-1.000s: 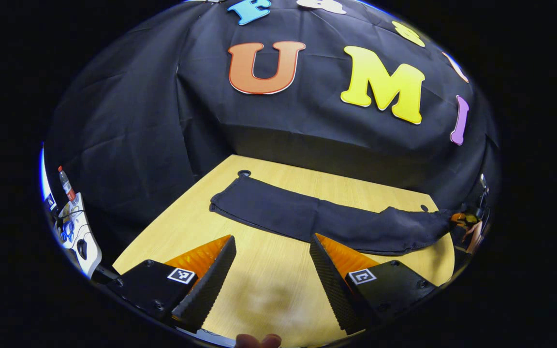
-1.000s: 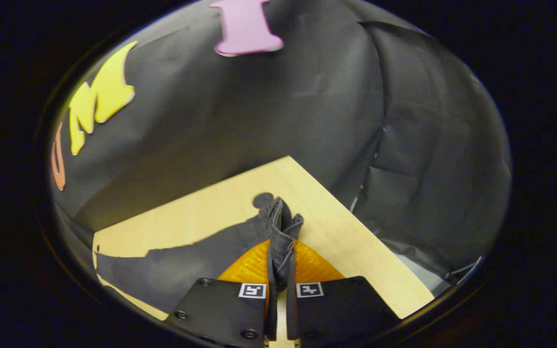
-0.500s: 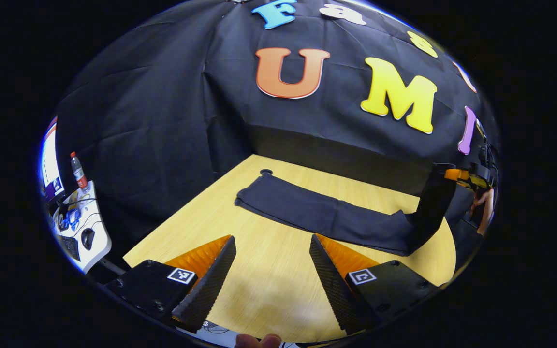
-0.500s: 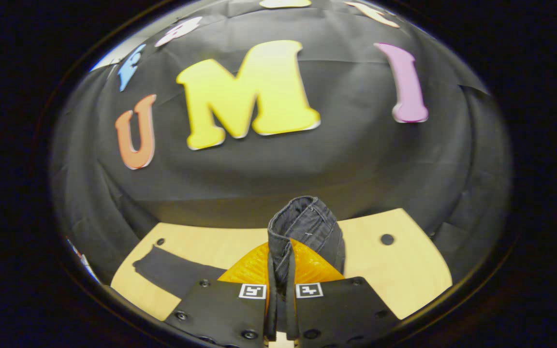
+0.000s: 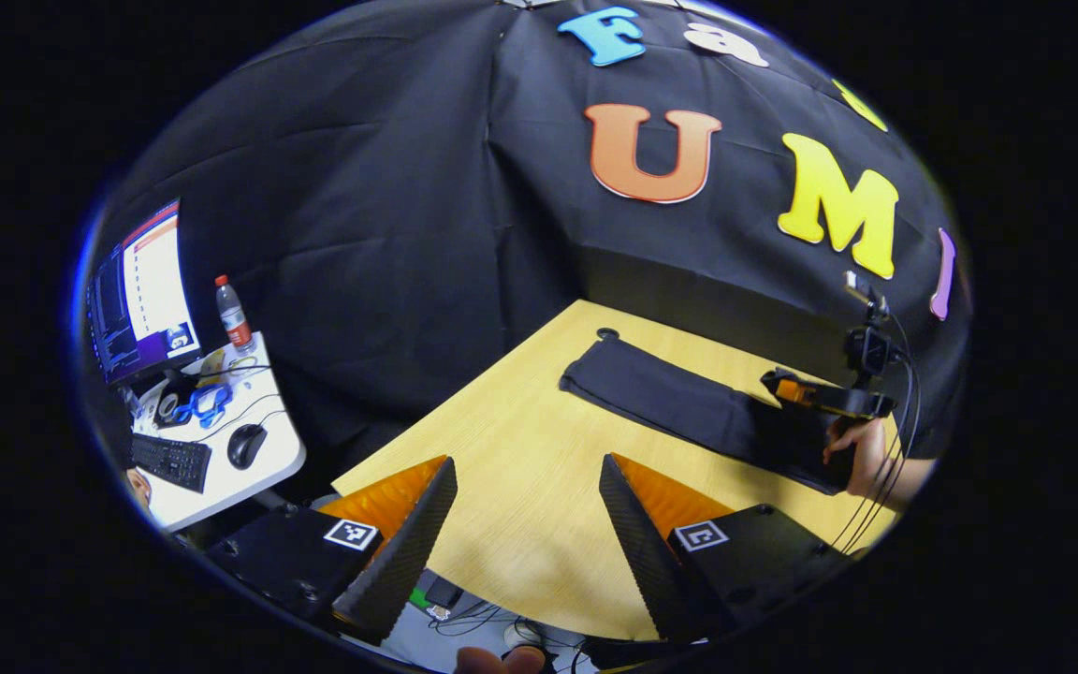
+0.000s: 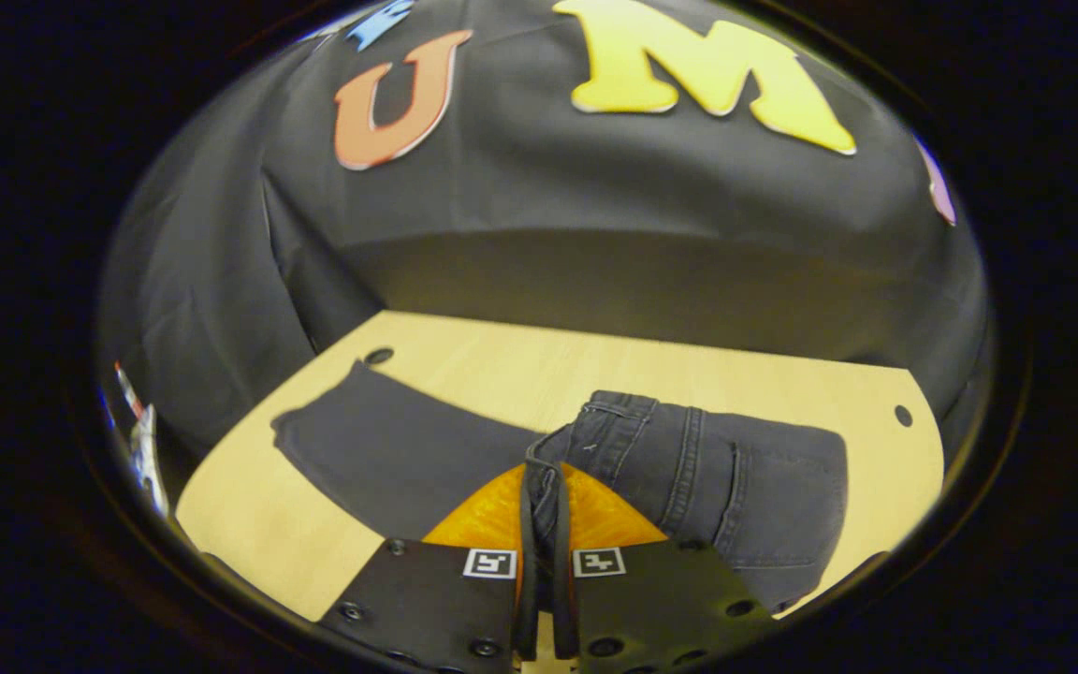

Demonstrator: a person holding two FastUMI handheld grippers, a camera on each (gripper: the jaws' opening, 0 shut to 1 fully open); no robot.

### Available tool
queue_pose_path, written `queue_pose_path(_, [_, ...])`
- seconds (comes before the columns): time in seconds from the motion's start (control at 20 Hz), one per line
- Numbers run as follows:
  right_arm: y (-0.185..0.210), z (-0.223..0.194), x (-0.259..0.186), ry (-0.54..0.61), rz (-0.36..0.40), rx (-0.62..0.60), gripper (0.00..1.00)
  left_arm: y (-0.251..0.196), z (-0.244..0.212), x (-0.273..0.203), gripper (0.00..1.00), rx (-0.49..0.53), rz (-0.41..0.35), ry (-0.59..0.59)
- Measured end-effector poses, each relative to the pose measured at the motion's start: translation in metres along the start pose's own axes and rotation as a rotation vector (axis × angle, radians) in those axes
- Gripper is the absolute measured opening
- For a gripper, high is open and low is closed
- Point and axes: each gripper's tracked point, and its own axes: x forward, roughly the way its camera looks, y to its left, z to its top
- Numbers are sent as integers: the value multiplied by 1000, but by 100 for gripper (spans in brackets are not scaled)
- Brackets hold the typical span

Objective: Grasp the waist and the cuffs of the jeans and fold them to make the two legs overlap; first hold the waist and fold one-third of the jeans toward the cuffs, then hold the cuffs and fold the remaining one-third in the same direction to finish folding.

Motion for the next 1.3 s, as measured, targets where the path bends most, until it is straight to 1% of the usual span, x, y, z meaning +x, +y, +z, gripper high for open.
queue_pose_path(0.05, [4,0,7,21,-9,-32,3,5,-5,-2,99,-6,13,9])
queue_pose_path(0.1, [10,1,8,30,-17,-67,7,10,-8,-4,99,-11,23,16])
queue_pose_path(0.25, [25,1,2,48,-32,-166,7,17,-14,-2,99,-35,31,29])
queue_pose_path(0.3, [29,3,0,57,-16,-180,9,15,-13,0,100,-44,23,31])
queue_pose_path(0.35, [35,8,-6,54,17,-163,12,14,-10,3,100,-53,18,26])
queue_pose_path(0.4, [43,10,-10,44,58,-138,17,12,-7,5,99,-61,10,19])
queue_pose_path(0.45, [47,13,-19,33,90,-128,27,10,-5,9,100,-67,1,15])
queue_pose_path(0.55, [51,29,-48,0,120,-138,37,4,0,16,99,-72,-25,12])
queue_pose_path(0.7, [40,43,-93,-27,131,-135,70,-12,7,33,99,-86,-82,13])
queue_pose_path(0.8, [30,51,-129,-32,141,-122,80,-31,15,49,99,-125,-145,19])
queue_pose_path(0.85, [23,57,-148,-40,137,-123,80,-40,21,59,99,-146,-178,22])
queue_pose_path(0.9, [16,63,-168,-55,133,-127,76,-47,27,71,99,-172,-206,25])
queue_pose_path(1.0, [2,70,-204,-73,133,-141,77,-60,42,99,99,-228,-251,37])
queue_pose_path(1.05, [-4,70,-222,-59,142,-137,79,-65,47,113,99,-259,-267,49])
queue_pose_path(1.1, [-8,68,-239,-46,158,-124,85,-71,54,128,99,-291,-287,58])
queue_pose_path(1.15, [-19,71,-253,-42,153,-112,82,-78,58,143,99,-336,-309,75])
queue_pose_path(1.2, [-32,72,-265,-39,142,-106,86,-85,61,159,99,-397,-327,99])
queue_pose_path(1.3, [-58,75,-284,-42,108,-93,87,-111,65,195,99,-570,-359,174])
